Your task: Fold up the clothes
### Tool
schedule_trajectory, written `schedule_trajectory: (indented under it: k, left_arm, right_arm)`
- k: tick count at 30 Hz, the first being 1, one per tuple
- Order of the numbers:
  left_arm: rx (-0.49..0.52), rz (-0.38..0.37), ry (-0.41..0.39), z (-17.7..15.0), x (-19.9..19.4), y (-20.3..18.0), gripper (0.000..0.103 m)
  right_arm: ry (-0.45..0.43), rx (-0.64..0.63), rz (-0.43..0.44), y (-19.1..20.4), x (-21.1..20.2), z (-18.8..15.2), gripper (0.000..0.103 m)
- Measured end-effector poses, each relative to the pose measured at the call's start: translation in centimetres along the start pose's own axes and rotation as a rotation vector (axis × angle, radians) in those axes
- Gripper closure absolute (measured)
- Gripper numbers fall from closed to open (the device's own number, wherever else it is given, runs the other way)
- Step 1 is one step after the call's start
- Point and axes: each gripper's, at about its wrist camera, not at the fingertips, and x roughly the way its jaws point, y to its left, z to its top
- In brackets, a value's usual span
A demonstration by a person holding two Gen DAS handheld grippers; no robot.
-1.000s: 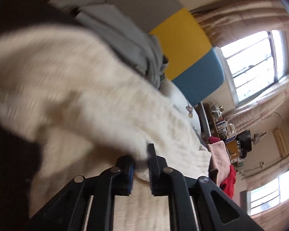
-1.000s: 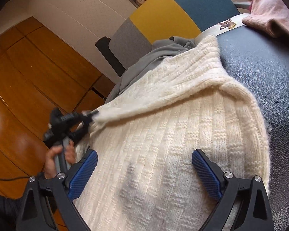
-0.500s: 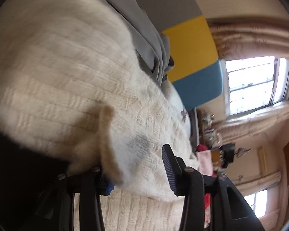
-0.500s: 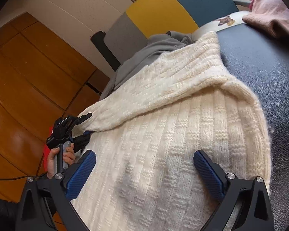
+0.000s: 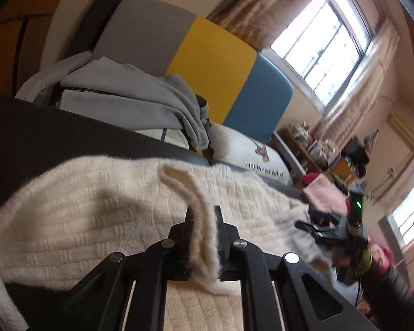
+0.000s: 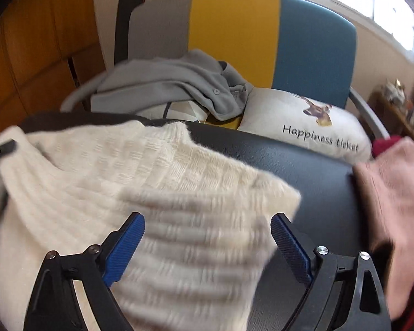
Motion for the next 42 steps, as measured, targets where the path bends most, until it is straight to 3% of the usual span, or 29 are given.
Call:
schedule_trajectory:
  k: [3,5,8,10,12,13,16,24,26,31,36,38,40,42]
  left_arm:
    - [-0.028,0.004,0.077,-1.5,0.5,1.6,0.089]
    - [-0.068,-0.009,0.122,-2.1,1.0,2.9,0.078]
    - [-0.133,-0.036,0.163,-2.2,1.7,4.6,0.074]
    - [-0.121,-0.009,0.144,-2.0,1.6,4.5,0.074]
    - [-0.109,0.017,0.124,-1.7,1.4,4.3,0.081]
    - [-0.103,0.031,0.115,-1.6,1.4,4.3,0.095]
    - [-0.085,0.071,0.086,-1.3,1.2,4.1,0.096]
    - [-0.040,0.182,0.019,-0.6,0.9,3.7,0.096]
    - [-0.068,0.217,0.049,-0.8,2.3,4.6,0.094]
    - [-0.068,0.237,0.009,-0.2,2.0,4.4,0.094]
    - [-0.017,0.292,0.009,0.0,2.1,3.2,0.089]
    - [-0.002,0.337,0.026,-0.2,2.6,3.1,0.087]
    - [0.017,0.417,0.092,-0.9,4.2,3.7,0.083]
    - [0.027,0.417,0.066,-1.1,3.9,3.6,0.082]
  right_arm:
    - [0.090,-0.089,-0.043,1.1,2.6,0.4,0.027]
    - [0.078,-0.075,-0.024,0.9,2.6,0.1,0.031]
    - [0.064,-0.042,0.001,0.2,2.3,-0.4,0.036]
    - [0.057,-0.039,0.009,0.2,2.2,-0.6,0.042]
    - [0.048,-0.055,0.006,0.6,2.2,-0.6,0.052]
    - [0.043,-0.069,0.004,1.1,2.0,-0.6,0.063]
    - [0.033,-0.099,-0.018,1.9,1.5,-0.3,0.088]
    - [-0.032,0.029,-0.083,-0.5,1.1,0.5,0.095]
    - [-0.006,0.103,-0.015,-1.5,2.2,0.3,0.090]
    - [-0.088,0.268,0.055,-4.1,0.1,-1.1,0.084]
    - [-0.120,0.274,0.142,-3.6,-2.9,-2.6,0.078]
    - [-0.127,0.264,0.171,-3.1,-3.8,-3.1,0.071]
    - [-0.109,0.261,0.148,-2.5,-2.9,-3.2,0.052]
    - [-0.033,0.278,0.085,-2.4,-0.4,-3.7,0.040]
